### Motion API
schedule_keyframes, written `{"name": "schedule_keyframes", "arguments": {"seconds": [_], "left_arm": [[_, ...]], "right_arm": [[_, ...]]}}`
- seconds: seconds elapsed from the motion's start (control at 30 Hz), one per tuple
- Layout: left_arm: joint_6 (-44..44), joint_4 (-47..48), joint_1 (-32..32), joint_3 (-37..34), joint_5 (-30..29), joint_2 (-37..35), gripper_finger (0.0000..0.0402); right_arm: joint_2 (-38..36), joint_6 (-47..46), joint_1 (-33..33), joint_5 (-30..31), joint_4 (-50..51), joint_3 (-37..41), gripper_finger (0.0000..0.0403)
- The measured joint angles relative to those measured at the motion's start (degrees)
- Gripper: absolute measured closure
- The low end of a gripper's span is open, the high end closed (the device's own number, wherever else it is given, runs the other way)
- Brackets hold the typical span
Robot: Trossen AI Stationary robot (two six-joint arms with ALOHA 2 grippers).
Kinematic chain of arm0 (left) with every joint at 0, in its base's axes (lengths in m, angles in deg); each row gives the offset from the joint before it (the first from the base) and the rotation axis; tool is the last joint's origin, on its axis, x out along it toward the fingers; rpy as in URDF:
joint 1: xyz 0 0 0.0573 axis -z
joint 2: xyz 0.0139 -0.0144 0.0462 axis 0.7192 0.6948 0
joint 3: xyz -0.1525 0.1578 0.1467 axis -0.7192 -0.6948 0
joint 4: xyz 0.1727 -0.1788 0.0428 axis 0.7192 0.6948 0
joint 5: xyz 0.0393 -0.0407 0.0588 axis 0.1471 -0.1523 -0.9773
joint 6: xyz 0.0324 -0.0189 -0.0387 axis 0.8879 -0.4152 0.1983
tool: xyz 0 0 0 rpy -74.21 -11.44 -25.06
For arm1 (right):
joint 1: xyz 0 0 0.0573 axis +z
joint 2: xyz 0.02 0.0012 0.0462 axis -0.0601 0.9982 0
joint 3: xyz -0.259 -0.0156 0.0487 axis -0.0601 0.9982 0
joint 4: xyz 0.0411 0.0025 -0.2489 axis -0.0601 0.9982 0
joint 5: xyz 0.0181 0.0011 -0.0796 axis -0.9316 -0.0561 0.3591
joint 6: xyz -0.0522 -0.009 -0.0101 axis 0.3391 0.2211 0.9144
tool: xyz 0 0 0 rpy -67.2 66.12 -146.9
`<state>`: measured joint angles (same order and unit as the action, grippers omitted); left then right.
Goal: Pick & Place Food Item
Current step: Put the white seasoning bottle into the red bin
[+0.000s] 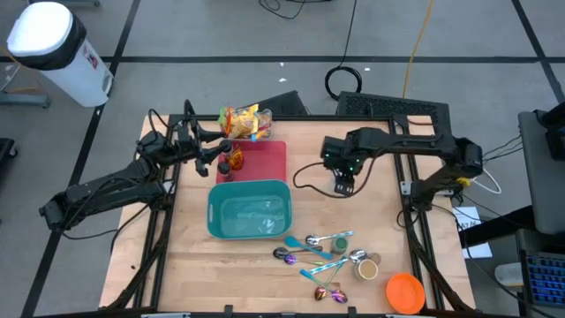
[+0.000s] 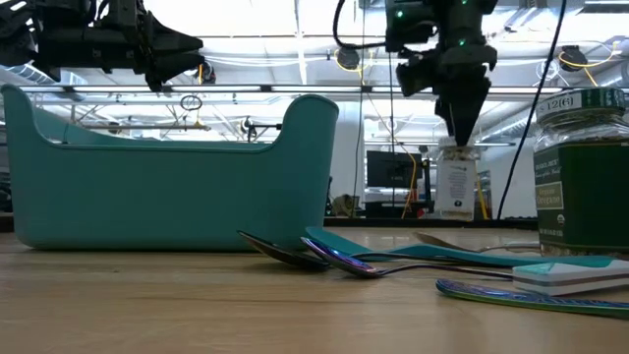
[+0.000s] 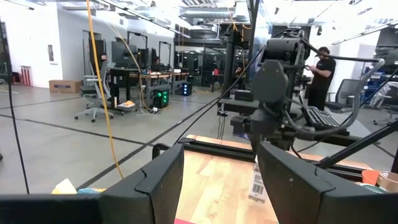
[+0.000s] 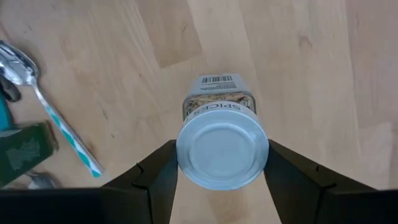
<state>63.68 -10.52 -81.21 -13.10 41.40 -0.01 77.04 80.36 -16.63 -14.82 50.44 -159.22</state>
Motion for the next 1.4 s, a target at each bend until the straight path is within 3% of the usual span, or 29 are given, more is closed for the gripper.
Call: {"name": "schedule_keyframes", "arguments": {"seconds": [0.6,1.2,1.4], "left_arm": [[1.53,-1.27,0.02,0.00,-1.26,5.78,0.0188],[1.66,-1.62,0.03,0.00,-1.49,6.00,0.0188],[1.79,-1.62,0.02,0.00,-1.49,6.00,0.0188]], "right_arm": [[2.31,2.43,0.04,0.13,-4.09,0.00,0.0207],[2.05,1.37,0.04,0.01,-6.05,4.20,0.0206],[1.92,0.96,0.13,0.15,-8.38,4.40,0.0176]]}}
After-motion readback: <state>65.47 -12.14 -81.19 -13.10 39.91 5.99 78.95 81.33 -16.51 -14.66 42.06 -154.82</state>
